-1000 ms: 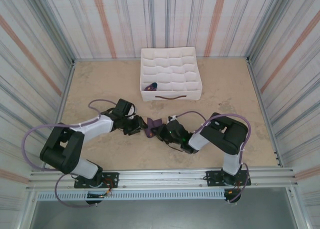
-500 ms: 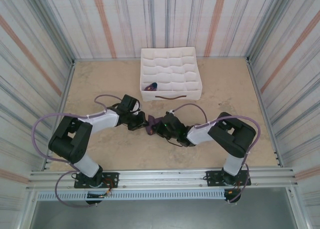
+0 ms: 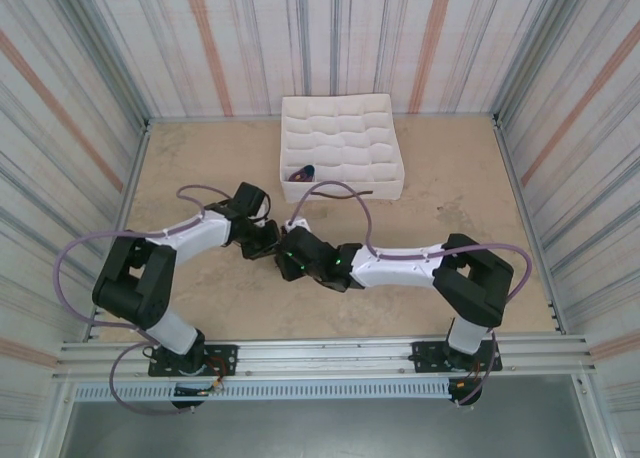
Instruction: Roll the socks
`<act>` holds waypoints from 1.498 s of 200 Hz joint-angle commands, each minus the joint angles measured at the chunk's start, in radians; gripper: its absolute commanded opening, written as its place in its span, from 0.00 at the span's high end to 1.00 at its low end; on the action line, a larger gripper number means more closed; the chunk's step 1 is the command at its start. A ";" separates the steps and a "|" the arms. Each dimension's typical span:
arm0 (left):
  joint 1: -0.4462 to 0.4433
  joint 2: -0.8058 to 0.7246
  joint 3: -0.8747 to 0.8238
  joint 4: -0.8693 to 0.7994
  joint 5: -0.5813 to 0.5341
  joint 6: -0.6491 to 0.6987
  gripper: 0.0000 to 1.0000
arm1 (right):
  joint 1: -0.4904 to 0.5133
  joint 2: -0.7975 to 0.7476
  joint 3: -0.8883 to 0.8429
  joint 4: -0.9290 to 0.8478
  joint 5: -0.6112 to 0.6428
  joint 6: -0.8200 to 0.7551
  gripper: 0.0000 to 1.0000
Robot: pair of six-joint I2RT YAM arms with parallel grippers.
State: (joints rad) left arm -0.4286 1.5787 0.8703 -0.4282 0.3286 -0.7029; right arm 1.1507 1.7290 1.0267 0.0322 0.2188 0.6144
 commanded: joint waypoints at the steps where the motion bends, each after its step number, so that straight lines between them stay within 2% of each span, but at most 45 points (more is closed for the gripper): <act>1: 0.017 -0.019 -0.027 -0.109 -0.046 0.025 1.00 | 0.036 0.055 0.024 0.012 0.071 -0.157 0.46; 92: 0.039 -0.046 -0.047 -0.129 -0.014 0.037 1.00 | 0.063 0.158 0.046 0.047 0.176 -0.194 0.45; 149: 0.040 -0.059 -0.048 -0.118 0.014 0.025 1.00 | 0.068 0.237 0.076 0.021 0.220 -0.168 0.53; 176: 0.048 -0.065 -0.047 -0.117 0.033 0.030 1.00 | 0.060 0.251 0.059 0.019 0.226 -0.130 0.65; 196: 0.067 -0.073 -0.060 -0.096 0.068 0.027 1.00 | 0.045 0.261 0.040 0.013 0.207 -0.080 0.81; 208: 0.080 -0.083 -0.067 -0.085 0.089 0.031 0.94 | 0.036 0.255 0.013 0.029 0.190 -0.051 0.91; 222: 0.093 -0.099 -0.075 -0.074 0.104 0.033 0.74 | 0.023 0.243 -0.025 0.063 0.150 -0.013 0.98; 231: 0.099 -0.113 -0.077 -0.066 0.113 0.033 0.61 | 0.006 0.236 -0.056 0.103 0.097 0.011 1.00; 242: 0.102 -0.134 -0.075 -0.064 0.118 0.031 0.52 | -0.023 0.230 -0.104 0.197 -0.012 0.045 1.00; 254: 0.105 -0.153 -0.067 -0.063 0.124 0.031 0.46 | -0.063 0.231 -0.166 0.326 -0.128 0.100 1.00; 274: 0.107 -0.181 -0.063 -0.055 0.130 0.031 0.43 | -0.126 0.256 -0.264 0.550 -0.276 0.223 1.00; 299: 0.107 -0.204 -0.082 -0.016 0.142 0.030 0.42 | -0.189 0.303 -0.341 0.736 -0.371 0.344 1.00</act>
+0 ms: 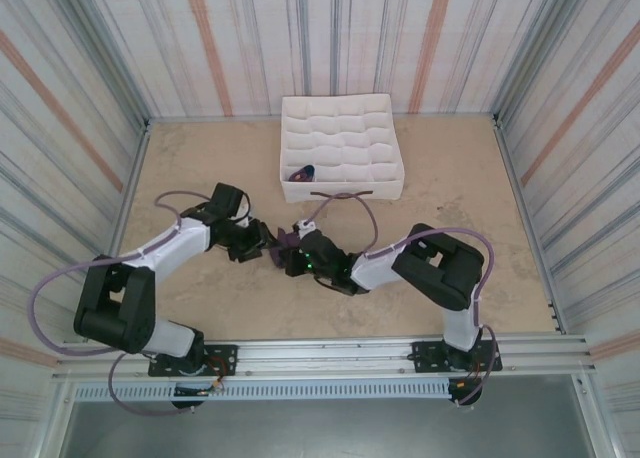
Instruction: Roll the socks
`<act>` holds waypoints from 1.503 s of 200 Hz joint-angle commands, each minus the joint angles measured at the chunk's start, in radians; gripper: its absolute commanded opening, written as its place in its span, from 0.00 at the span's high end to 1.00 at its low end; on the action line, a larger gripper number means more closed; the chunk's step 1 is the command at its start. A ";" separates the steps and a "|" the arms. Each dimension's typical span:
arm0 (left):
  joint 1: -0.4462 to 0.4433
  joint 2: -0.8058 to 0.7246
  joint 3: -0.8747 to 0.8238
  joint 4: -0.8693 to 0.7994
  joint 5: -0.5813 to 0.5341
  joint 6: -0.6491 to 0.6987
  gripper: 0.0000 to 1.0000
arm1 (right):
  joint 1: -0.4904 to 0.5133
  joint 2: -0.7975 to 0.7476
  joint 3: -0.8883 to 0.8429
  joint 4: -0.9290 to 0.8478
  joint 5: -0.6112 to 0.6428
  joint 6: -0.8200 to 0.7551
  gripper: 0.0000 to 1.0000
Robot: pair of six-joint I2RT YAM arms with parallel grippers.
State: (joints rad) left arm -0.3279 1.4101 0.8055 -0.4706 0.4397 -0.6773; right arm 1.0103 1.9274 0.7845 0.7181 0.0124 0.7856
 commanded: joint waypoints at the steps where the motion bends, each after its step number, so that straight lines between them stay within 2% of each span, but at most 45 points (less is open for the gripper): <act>1: 0.007 -0.035 -0.018 0.028 0.031 0.003 0.42 | -0.050 0.106 -0.101 0.053 -0.167 0.176 1.00; 30: 0.006 -0.015 -0.048 0.097 0.051 -0.001 0.43 | -0.122 0.183 -0.158 0.237 -0.282 0.331 1.00; 54: 0.003 0.020 -0.059 0.150 0.048 -0.001 0.44 | -0.169 0.217 -0.226 0.372 -0.301 0.452 1.00; 73: -0.007 0.050 -0.055 0.186 0.033 0.004 0.45 | -0.190 0.197 -0.243 0.351 -0.309 0.462 1.00; 96: -0.030 0.091 -0.041 0.243 0.029 -0.002 0.45 | -0.206 0.168 -0.224 0.241 -0.326 0.457 1.00; 134: -0.091 0.182 0.014 0.269 -0.009 0.001 0.46 | -0.219 0.166 -0.217 0.218 -0.333 0.470 1.00; 175: -0.130 0.231 0.035 0.244 -0.070 -0.014 0.62 | -0.230 0.149 -0.229 0.214 -0.336 0.472 1.00; 190: -0.130 0.253 0.039 0.238 -0.069 -0.020 0.77 | -0.230 0.128 -0.227 0.198 -0.341 0.453 1.00; 205: -0.131 0.272 0.055 0.209 -0.068 -0.016 0.90 | -0.227 0.078 -0.207 0.108 -0.340 0.407 1.00; 224: -0.128 0.283 0.084 0.147 -0.071 0.004 0.99 | -0.217 -0.013 -0.168 -0.069 -0.315 0.294 0.89; 243: -0.116 0.288 0.115 0.075 -0.057 0.030 1.00 | -0.189 -0.116 -0.093 -0.324 -0.246 0.170 0.78; 262: -0.101 0.291 0.141 0.017 -0.021 0.056 1.00 | -0.133 -0.201 -0.008 -0.544 -0.117 0.043 0.67; 300: -0.099 0.296 0.180 -0.098 -0.008 0.085 1.00 | 0.013 -0.236 0.160 -0.790 0.143 -0.158 0.47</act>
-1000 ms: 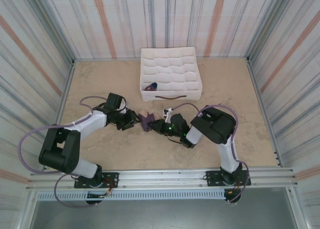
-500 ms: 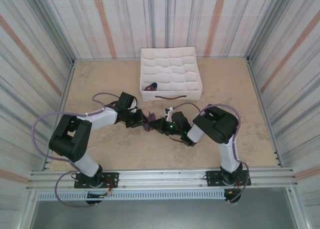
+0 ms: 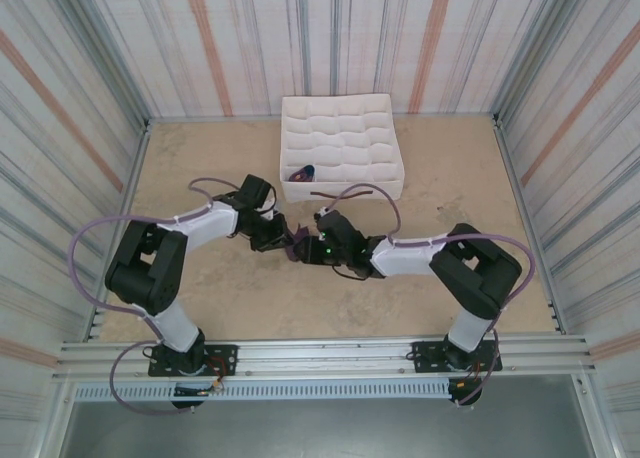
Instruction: Roll the socks
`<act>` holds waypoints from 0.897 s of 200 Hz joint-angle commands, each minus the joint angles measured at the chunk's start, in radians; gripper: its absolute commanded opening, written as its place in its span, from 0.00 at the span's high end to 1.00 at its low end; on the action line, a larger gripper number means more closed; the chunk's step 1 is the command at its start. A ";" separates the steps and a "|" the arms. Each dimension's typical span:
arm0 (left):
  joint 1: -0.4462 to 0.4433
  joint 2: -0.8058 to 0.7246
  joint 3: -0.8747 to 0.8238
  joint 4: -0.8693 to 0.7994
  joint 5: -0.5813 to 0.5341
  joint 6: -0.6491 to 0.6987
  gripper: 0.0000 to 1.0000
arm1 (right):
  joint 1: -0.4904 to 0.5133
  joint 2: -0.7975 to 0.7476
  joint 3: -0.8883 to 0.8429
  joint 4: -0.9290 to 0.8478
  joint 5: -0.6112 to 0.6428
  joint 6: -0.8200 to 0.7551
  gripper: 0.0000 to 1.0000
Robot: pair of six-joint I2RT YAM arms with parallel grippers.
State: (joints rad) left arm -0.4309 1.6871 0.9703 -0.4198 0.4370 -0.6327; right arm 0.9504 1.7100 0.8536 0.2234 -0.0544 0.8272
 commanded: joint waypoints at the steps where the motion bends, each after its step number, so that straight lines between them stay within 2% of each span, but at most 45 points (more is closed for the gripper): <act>1: 0.004 0.018 0.016 -0.150 -0.005 0.041 1.00 | 0.077 -0.017 0.095 -0.299 0.213 -0.204 0.47; 24: 0.006 0.004 -0.001 -0.160 -0.011 0.027 1.00 | 0.140 0.038 0.176 -0.344 0.299 -0.261 0.43; 68: 0.008 -0.022 -0.034 -0.157 -0.005 0.016 1.00 | 0.197 0.137 0.288 -0.405 0.432 -0.277 0.42; 101: 0.017 -0.027 -0.042 -0.160 0.007 0.022 1.00 | 0.241 0.144 0.294 -0.449 0.560 -0.292 0.41; 137: 0.017 -0.030 -0.041 -0.148 0.035 0.014 1.00 | 0.230 0.156 0.254 -0.383 0.509 -0.306 0.41; 179: 0.016 -0.036 -0.055 -0.141 0.051 0.007 1.00 | 0.211 0.217 0.294 -0.351 0.464 -0.322 0.42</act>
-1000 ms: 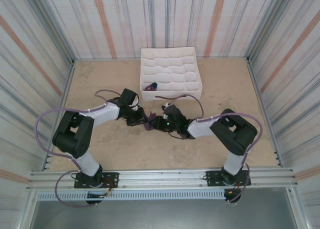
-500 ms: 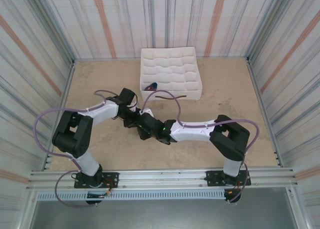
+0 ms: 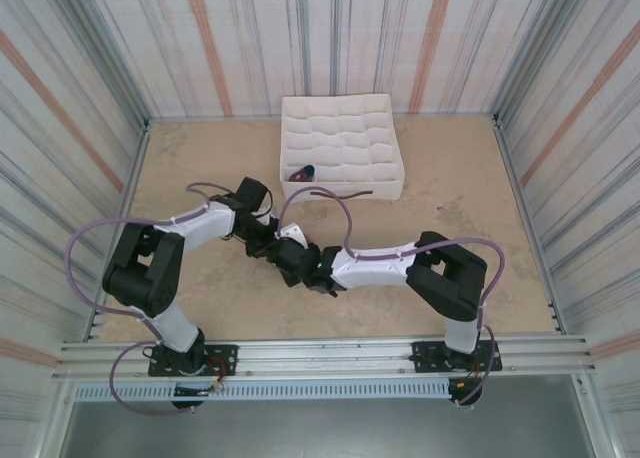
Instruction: Roll the socks
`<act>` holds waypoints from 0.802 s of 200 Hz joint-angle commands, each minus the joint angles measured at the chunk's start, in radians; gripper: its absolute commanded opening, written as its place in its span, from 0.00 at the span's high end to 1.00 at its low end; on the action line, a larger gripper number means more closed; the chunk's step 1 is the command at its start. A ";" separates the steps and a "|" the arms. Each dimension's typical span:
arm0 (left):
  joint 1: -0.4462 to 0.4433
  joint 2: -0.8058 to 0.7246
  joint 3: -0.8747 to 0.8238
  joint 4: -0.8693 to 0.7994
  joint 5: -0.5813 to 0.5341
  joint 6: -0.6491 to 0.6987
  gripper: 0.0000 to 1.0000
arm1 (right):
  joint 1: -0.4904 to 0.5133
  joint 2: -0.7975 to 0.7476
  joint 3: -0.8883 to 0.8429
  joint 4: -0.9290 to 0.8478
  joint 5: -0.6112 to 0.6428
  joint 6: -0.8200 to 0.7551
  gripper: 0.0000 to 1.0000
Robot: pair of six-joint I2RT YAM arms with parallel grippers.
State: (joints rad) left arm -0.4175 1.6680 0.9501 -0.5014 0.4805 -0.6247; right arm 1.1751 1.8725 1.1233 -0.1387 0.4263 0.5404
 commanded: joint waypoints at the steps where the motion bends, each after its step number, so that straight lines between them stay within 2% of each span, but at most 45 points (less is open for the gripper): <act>1: 0.003 -0.017 -0.035 -0.058 0.007 -0.003 1.00 | -0.013 0.057 0.026 0.011 -0.018 -0.035 0.43; 37: 0.002 -0.024 -0.046 -0.047 0.019 -0.004 1.00 | -0.030 0.076 0.021 0.030 -0.045 -0.018 0.57; 65: 0.003 -0.035 -0.071 0.001 0.036 -0.023 1.00 | -0.062 0.070 -0.031 0.067 -0.119 0.028 0.84; 73: 0.001 -0.037 -0.080 0.015 0.042 -0.029 0.98 | -0.077 0.065 -0.060 0.097 -0.160 0.045 0.89; 89: 0.002 -0.044 -0.092 0.034 0.045 -0.035 0.87 | -0.119 0.059 -0.130 0.176 -0.265 0.096 0.93; 103: 0.002 -0.057 -0.099 0.042 0.039 -0.041 0.66 | -0.159 0.057 -0.193 0.247 -0.348 0.154 0.97; 115: 0.001 -0.078 -0.102 0.045 0.025 -0.041 0.55 | -0.187 0.053 -0.248 0.319 -0.415 0.194 0.99; 123: 0.001 -0.096 -0.107 0.057 0.018 -0.043 0.43 | -0.204 0.049 -0.283 0.368 -0.452 0.218 1.00; 139: 0.002 -0.137 -0.126 0.111 0.022 -0.047 0.34 | -0.249 0.053 -0.349 0.484 -0.560 0.277 1.00; 160: -0.006 -0.164 -0.157 0.234 0.082 -0.053 0.31 | -0.320 0.088 -0.438 0.699 -0.713 0.393 0.99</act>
State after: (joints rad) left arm -0.4034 1.5551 0.8295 -0.3515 0.4843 -0.6765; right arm 0.9356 1.8542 0.8146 0.4789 -0.0990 0.7601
